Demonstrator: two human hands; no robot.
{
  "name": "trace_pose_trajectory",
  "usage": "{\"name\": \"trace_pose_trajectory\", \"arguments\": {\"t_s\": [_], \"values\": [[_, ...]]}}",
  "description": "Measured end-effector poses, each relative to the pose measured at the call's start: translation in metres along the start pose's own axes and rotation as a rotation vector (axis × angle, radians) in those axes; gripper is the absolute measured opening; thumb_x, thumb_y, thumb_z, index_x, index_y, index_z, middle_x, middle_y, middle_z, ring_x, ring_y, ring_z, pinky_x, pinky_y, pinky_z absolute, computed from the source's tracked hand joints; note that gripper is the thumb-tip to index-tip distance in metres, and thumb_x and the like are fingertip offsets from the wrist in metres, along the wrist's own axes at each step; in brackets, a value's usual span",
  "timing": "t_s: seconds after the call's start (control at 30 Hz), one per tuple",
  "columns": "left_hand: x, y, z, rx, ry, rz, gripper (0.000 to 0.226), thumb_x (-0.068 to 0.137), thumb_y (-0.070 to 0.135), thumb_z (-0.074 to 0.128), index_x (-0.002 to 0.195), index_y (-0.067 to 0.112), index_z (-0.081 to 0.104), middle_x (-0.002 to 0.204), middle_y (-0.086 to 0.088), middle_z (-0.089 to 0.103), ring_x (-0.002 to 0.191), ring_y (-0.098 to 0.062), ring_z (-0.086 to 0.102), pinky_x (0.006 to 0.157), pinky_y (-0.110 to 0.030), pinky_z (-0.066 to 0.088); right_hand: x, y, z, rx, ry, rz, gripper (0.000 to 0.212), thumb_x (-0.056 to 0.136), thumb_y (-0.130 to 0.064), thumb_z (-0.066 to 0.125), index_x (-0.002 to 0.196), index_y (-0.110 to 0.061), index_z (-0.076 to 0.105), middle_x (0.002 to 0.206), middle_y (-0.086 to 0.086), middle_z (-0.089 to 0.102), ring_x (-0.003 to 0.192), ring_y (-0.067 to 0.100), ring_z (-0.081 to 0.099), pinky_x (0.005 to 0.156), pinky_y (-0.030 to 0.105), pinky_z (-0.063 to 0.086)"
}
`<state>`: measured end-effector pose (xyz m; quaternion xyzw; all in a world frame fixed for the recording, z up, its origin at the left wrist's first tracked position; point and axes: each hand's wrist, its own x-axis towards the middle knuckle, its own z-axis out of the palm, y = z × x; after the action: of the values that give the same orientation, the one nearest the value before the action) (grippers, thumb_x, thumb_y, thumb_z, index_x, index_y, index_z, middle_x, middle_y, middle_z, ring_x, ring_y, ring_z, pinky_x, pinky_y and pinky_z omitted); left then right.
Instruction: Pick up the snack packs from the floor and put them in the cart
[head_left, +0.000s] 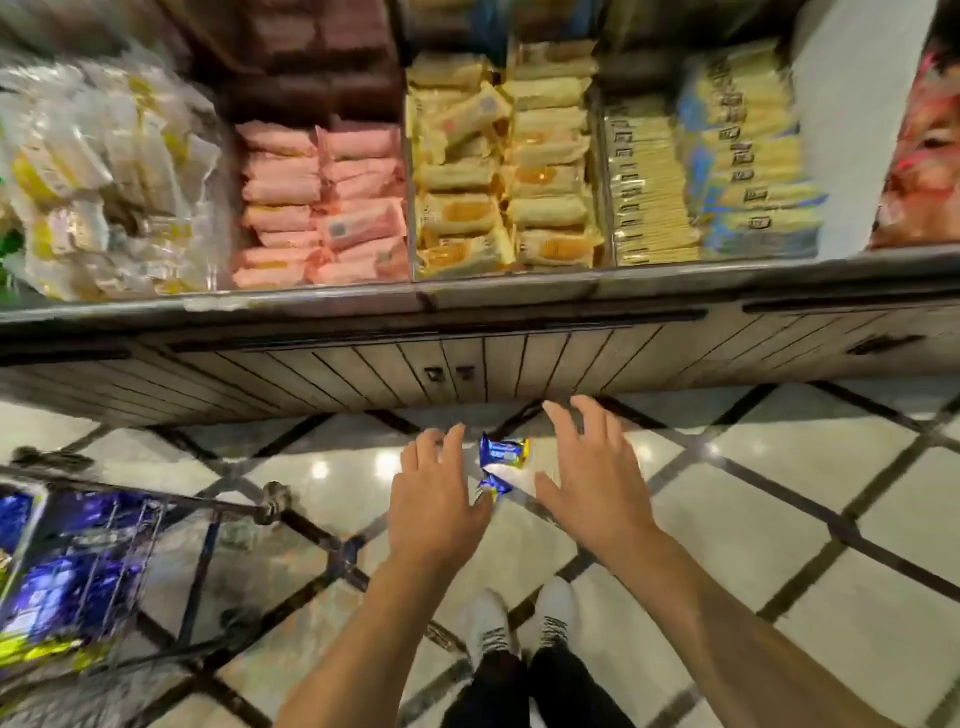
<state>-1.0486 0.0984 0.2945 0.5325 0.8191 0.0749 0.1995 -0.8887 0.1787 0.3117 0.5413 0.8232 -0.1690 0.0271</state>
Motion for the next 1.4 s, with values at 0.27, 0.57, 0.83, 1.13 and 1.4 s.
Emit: {"name": "trace_pose_trajectory", "arguments": {"t_s": [0.27,0.57,0.83,1.13,1.4], "values": [[0.094,-0.100,0.286,0.143,-0.088,0.115,0.086,0.079,0.049,0.069,0.147,0.022,0.024,0.142,-0.009,0.038,0.126,-0.031,0.040,0.099,-0.040,0.045,0.106,0.087,0.283,-0.032,-0.071,-0.092,0.082,0.081,-0.041,0.070,0.150,-0.029,0.026,0.153,0.005,0.022,0.136,0.026,0.029,0.106,0.037,0.036],[0.186,-0.177,0.538,0.147,-0.150,0.133,0.094,0.082,0.057,0.063,0.154,0.025,0.013,0.153,-0.003,0.023,0.136,-0.025,0.029,0.107,-0.037,0.038,0.218,0.154,0.540,-0.127,-0.091,-0.244,0.081,0.083,-0.034,0.068,0.151,-0.030,0.024,0.153,0.009,0.020,0.135,0.031,0.029,0.104,0.042,0.036],[0.192,-0.199,0.613,0.230,-0.345,0.162,0.085,0.095,0.044,0.055,0.155,0.031,-0.004,0.162,-0.006,0.001,0.139,-0.029,0.027,0.109,-0.038,0.038,0.255,0.156,0.617,-0.330,-0.217,-0.350,0.098,0.084,-0.026,0.070,0.155,-0.037,0.003,0.154,0.012,0.014,0.126,0.033,0.039,0.101,0.041,0.036],[0.200,-0.217,0.595,0.099,-0.243,0.050,0.060,0.091,0.032,0.060,0.142,0.038,0.030,0.153,-0.001,0.017,0.124,-0.023,0.043,0.095,-0.033,0.049,0.257,0.142,0.634,-0.197,-0.234,-0.164,0.084,0.089,-0.016,0.059,0.152,-0.034,0.007,0.137,0.010,0.034,0.116,0.029,0.046,0.093,0.039,0.041],[0.191,-0.193,0.437,-0.063,-0.022,-0.065,0.051,0.083,0.037,0.067,0.127,0.032,0.043,0.140,0.002,0.031,0.106,-0.022,0.054,0.078,-0.034,0.052,0.218,0.105,0.492,0.161,-0.071,-0.095,0.066,0.083,-0.022,0.061,0.137,-0.038,0.026,0.117,0.004,0.039,0.102,0.031,0.050,0.074,0.037,0.043]]}}
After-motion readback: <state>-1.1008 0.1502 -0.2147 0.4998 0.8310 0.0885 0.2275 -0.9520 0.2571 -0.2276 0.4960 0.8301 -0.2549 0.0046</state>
